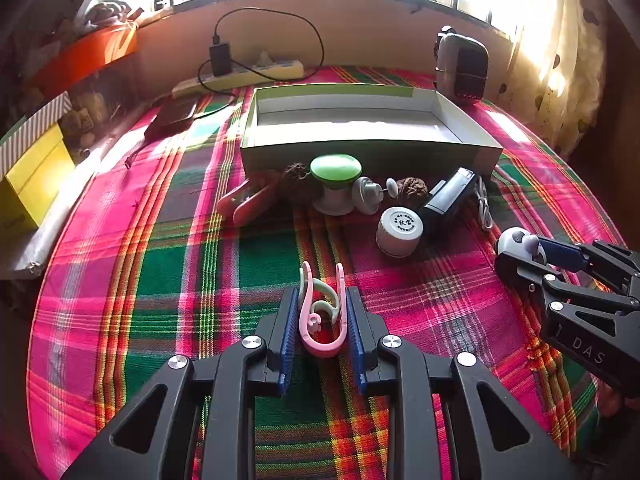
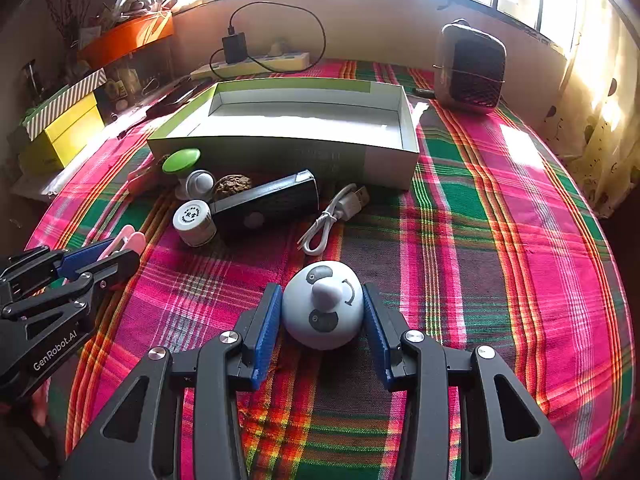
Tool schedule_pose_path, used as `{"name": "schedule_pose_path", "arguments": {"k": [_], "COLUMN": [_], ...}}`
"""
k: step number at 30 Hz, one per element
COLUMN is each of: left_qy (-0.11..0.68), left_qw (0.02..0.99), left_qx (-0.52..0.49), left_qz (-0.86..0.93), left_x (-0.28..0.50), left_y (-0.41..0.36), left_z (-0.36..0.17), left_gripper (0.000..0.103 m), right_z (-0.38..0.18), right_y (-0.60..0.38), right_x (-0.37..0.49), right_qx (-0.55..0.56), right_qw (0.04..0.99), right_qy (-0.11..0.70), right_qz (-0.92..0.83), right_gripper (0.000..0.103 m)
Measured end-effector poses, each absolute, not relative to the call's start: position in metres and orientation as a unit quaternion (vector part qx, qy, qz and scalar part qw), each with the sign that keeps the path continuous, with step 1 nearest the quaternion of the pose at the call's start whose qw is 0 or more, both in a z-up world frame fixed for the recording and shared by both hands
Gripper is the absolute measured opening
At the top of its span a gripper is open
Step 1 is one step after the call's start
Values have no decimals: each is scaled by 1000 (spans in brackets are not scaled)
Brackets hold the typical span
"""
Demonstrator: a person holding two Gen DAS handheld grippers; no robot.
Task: Organize objects
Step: 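Lift the white toy with the right tool while the left tool holds the clip, then carry the clip and toy over the box with both tools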
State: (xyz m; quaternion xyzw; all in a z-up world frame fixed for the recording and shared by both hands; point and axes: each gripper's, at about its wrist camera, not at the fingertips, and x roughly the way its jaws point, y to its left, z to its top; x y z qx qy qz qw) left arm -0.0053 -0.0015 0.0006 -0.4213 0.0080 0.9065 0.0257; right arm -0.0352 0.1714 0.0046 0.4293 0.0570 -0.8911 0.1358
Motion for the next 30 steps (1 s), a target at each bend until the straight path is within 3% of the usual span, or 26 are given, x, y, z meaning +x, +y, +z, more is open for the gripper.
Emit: {"name": "schedule_pose_path", "arguments": {"k": [30], "left_qy": [-5], "left_qw": [65], "left_qx": [-383], "left_qz": [921], "left_x": [-45], "left_y": [2], "left_z": [46], "left_gripper": [21], "right_z": [53], "right_y": [170], "right_x": [-67], "right_qx": [381], "right_qw": [147], "right_qy": [57], "right_qz": [-911], "right_gripper": [42]}}
